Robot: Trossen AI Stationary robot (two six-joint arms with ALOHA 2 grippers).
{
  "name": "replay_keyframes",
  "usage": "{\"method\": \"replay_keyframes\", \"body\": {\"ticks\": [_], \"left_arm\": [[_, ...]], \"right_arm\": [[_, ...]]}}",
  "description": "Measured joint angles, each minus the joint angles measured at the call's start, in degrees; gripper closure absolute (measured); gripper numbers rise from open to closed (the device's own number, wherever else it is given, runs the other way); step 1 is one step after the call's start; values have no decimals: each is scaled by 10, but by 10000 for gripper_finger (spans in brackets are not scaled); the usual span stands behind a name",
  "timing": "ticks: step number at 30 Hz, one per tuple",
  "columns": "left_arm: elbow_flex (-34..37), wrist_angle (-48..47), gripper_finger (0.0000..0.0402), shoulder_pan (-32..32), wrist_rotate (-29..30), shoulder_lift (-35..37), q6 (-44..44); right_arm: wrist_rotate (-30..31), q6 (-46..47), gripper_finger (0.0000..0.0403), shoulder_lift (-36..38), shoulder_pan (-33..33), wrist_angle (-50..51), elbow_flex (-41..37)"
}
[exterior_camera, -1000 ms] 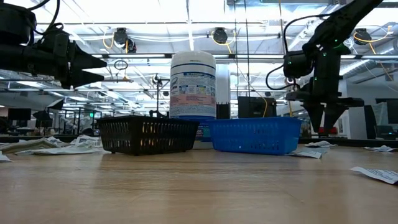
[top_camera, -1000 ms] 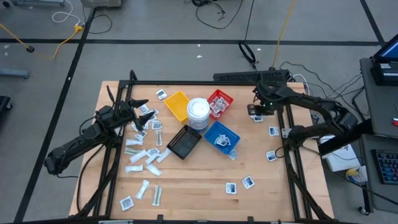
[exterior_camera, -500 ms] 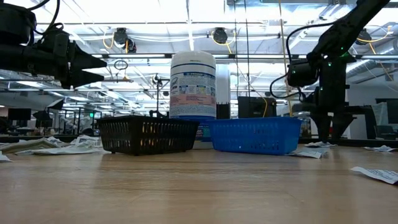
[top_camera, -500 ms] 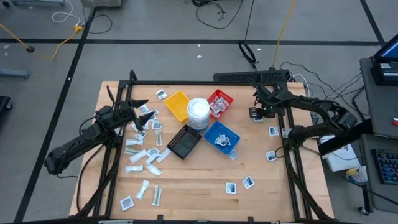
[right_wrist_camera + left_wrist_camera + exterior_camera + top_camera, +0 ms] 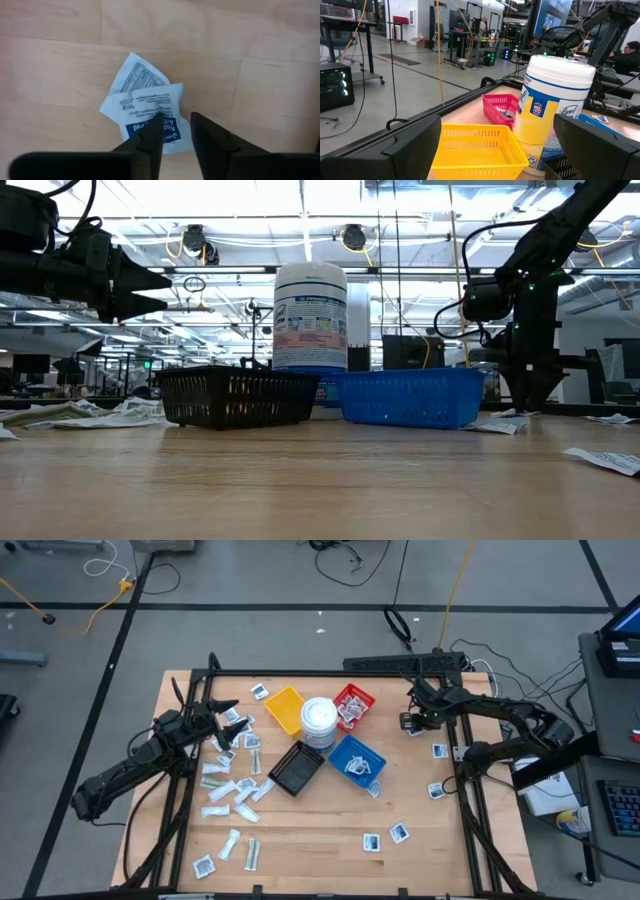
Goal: Pick & Place First Aid Supplies
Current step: Put the alcohol pad into the blue bin
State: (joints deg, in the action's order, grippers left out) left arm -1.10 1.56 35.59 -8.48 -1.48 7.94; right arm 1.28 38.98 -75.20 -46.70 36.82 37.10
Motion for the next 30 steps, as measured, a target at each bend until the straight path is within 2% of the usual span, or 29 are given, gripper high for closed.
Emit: {"method": "replay_keyframes", "body": {"ticks": [6,18,30], "left_arm": [[0,0,9,0,0,0,0],[0,0,9,0,0,0,0],[0,0,9,0,0,0,0]], "right_arm": [[0,-12,395,0,0,-1,0],[-15,9,402,15,0,16,22],[5,-23,403,89,0,130,88]]}}
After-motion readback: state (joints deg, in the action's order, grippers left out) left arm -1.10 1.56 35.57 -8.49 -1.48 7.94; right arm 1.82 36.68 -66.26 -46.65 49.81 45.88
